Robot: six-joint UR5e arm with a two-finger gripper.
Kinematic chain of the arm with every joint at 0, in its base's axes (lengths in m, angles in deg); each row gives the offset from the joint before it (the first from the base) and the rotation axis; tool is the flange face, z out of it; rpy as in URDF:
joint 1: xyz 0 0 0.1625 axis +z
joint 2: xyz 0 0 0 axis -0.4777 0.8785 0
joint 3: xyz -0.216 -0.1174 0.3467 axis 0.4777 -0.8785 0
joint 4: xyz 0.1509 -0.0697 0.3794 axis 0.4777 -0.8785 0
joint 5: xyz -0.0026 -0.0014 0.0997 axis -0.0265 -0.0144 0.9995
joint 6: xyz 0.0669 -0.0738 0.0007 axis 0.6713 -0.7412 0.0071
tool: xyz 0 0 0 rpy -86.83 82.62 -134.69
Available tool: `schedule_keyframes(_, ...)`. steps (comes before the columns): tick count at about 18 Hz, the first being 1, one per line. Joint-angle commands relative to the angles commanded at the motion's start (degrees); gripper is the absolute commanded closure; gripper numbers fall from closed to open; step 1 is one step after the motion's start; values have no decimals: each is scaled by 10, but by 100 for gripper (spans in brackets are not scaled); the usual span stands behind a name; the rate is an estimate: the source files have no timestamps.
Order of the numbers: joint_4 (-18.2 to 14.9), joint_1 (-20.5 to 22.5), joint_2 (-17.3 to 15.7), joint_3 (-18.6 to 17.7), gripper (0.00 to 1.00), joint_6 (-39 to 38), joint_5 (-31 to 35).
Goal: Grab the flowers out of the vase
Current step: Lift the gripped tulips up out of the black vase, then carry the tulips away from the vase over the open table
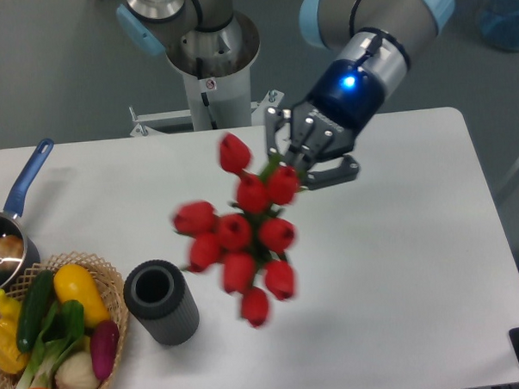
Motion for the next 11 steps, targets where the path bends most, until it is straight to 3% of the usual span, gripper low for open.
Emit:
schedule_keyframes(4, -3, 0, 3, -9, 100, 4, 147)
schedule_keyframes(8, -50, 4, 4, -18, 100, 4, 236)
schedule_keyframes(11, -62, 3, 8, -19, 100, 4, 307)
